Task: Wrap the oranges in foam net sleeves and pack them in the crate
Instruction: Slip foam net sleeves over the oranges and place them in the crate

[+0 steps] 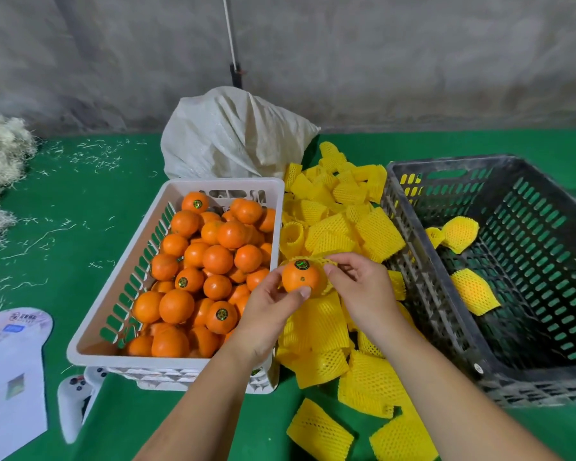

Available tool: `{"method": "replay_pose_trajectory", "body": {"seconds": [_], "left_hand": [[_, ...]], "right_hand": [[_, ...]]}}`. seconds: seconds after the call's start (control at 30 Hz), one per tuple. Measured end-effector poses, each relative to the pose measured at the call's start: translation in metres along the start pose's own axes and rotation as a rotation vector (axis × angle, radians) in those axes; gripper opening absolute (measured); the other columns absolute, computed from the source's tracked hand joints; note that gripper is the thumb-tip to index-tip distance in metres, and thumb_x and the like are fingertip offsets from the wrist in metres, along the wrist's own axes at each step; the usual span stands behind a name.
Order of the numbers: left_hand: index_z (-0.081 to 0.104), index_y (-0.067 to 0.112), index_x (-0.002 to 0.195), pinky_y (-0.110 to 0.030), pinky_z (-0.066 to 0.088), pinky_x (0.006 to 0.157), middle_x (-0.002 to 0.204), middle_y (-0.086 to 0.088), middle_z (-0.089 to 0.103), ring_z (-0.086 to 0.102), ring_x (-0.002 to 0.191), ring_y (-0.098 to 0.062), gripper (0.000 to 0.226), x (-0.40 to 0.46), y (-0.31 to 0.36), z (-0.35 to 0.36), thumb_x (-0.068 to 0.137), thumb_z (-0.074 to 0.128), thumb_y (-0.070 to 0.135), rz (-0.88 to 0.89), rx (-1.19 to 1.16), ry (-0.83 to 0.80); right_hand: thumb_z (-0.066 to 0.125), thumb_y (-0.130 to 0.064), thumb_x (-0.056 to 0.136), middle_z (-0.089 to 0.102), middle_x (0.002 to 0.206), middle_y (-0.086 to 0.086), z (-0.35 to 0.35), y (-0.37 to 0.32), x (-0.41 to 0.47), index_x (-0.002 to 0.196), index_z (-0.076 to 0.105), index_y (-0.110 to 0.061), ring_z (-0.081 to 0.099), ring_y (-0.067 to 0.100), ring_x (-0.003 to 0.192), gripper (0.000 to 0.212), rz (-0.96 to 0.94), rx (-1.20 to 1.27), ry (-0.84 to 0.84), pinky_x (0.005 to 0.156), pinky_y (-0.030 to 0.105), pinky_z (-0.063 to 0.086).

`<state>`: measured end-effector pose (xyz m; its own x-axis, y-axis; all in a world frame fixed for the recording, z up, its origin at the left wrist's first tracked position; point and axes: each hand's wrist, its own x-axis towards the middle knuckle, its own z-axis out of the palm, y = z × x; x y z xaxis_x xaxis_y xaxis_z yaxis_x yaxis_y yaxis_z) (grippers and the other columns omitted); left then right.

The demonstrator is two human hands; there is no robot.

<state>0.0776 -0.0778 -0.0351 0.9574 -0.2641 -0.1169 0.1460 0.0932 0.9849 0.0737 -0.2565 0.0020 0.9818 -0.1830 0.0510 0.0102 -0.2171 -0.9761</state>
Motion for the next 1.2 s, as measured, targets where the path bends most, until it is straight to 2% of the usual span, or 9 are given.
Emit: {"method": "replay_pose_trajectory", "body": {"seconds": [0.13, 0.23, 0.3, 0.47, 0.67, 0.77, 0.87, 1.0, 1.2], "left_hand": [[0.044, 0.037, 0.135, -0.027, 0.057, 0.088, 0.124, 0.009, 0.067, 0.069, 0.109, -0.014, 0.073, -0.001, -0.004, 0.008, 0.077, 0.088, 0.040, 0.103, 0.081, 0.125], [0.025, 0.047, 0.147, -0.027, 0.057, 0.094, 0.128, 0.021, 0.066, 0.068, 0.120, -0.010, 0.083, -0.001, -0.003, 0.008, 0.087, 0.082, 0.041, 0.118, 0.103, 0.052], [0.020, 0.052, 0.155, -0.033, 0.054, 0.106, 0.146, 0.011, 0.059, 0.062, 0.132, -0.012, 0.091, -0.001, -0.004, 0.003, 0.088, 0.082, 0.046, 0.073, 0.060, -0.010], [0.030, 0.051, 0.158, -0.032, 0.048, 0.111, 0.158, 0.014, 0.043, 0.053, 0.136, -0.001, 0.085, -0.001, -0.004, 0.000, 0.085, 0.073, 0.046, 0.043, 0.165, -0.130], [0.056, 0.036, 0.135, -0.041, 0.057, 0.098, 0.129, -0.002, 0.069, 0.067, 0.120, -0.022, 0.064, 0.000, -0.006, 0.012, 0.079, 0.087, 0.039, 0.184, 0.085, 0.150], [0.056, 0.023, 0.125, -0.033, 0.059, 0.087, 0.115, -0.006, 0.072, 0.070, 0.106, -0.024, 0.059, -0.001, -0.005, 0.012, 0.078, 0.088, 0.037, 0.198, -0.009, 0.234], [0.048, 0.026, 0.136, -0.038, 0.059, 0.094, 0.125, -0.008, 0.070, 0.069, 0.116, -0.029, 0.065, -0.005, -0.004, 0.010, 0.084, 0.086, 0.035, 0.165, -0.054, 0.147], [0.037, 0.022, 0.155, -0.043, 0.053, 0.109, 0.140, -0.003, 0.065, 0.062, 0.131, -0.026, 0.070, -0.007, -0.004, 0.007, 0.096, 0.073, 0.015, 0.164, 0.049, -0.039], [0.050, 0.018, 0.149, -0.044, 0.057, 0.103, 0.134, -0.005, 0.069, 0.066, 0.125, -0.028, 0.054, -0.008, -0.003, 0.012, 0.099, 0.072, 0.010, 0.157, 0.050, 0.040]], "right_hand": [[0.069, -0.015, 0.096, 0.070, 0.105, -0.003, 0.002, -0.007, -0.009, 0.103, 0.074, -0.024, 0.068, 0.013, 0.097, 0.012, -0.107, -0.036, -0.056, 0.086, 0.039, 0.057], [0.067, -0.015, 0.098, 0.062, 0.111, -0.007, 0.007, -0.008, -0.014, 0.111, 0.074, -0.020, 0.065, 0.011, 0.103, 0.016, -0.212, -0.119, -0.094, 0.089, 0.039, 0.056], [0.065, -0.015, 0.099, 0.063, 0.115, -0.008, 0.007, -0.009, -0.014, 0.118, 0.072, -0.020, 0.064, 0.010, 0.106, 0.021, -0.208, -0.121, -0.105, 0.092, 0.041, 0.055], [0.061, -0.006, 0.099, 0.062, 0.120, -0.001, -0.002, -0.009, -0.014, 0.124, 0.071, -0.016, 0.061, 0.013, 0.111, 0.029, -0.175, -0.253, -0.091, 0.096, 0.039, 0.052], [0.064, -0.006, 0.095, 0.063, 0.102, -0.001, -0.006, -0.024, -0.030, 0.112, 0.074, -0.016, 0.056, -0.001, 0.088, 0.023, -0.497, -0.387, -0.078, 0.074, 0.009, 0.042], [0.068, -0.012, 0.094, 0.055, 0.118, -0.001, 0.006, -0.014, -0.038, 0.127, 0.067, -0.020, 0.055, 0.014, 0.109, 0.033, -0.480, -0.420, -0.034, 0.087, 0.025, 0.050], [0.067, -0.013, 0.095, 0.051, 0.130, -0.003, 0.005, 0.000, -0.036, 0.139, 0.059, -0.018, 0.053, 0.015, 0.120, 0.044, -0.308, -0.376, 0.001, 0.098, 0.037, 0.051], [0.063, -0.009, 0.097, 0.053, 0.134, -0.006, 0.006, 0.008, -0.032, 0.144, 0.055, -0.017, 0.054, 0.007, 0.116, 0.049, -0.337, -0.370, -0.077, 0.094, 0.027, 0.051], [0.064, -0.001, 0.094, 0.062, 0.107, 0.003, 0.004, 0.010, -0.028, 0.121, 0.072, -0.009, 0.057, 0.008, 0.088, 0.029, -0.403, -0.361, 0.130, 0.072, 0.029, 0.052]]}}
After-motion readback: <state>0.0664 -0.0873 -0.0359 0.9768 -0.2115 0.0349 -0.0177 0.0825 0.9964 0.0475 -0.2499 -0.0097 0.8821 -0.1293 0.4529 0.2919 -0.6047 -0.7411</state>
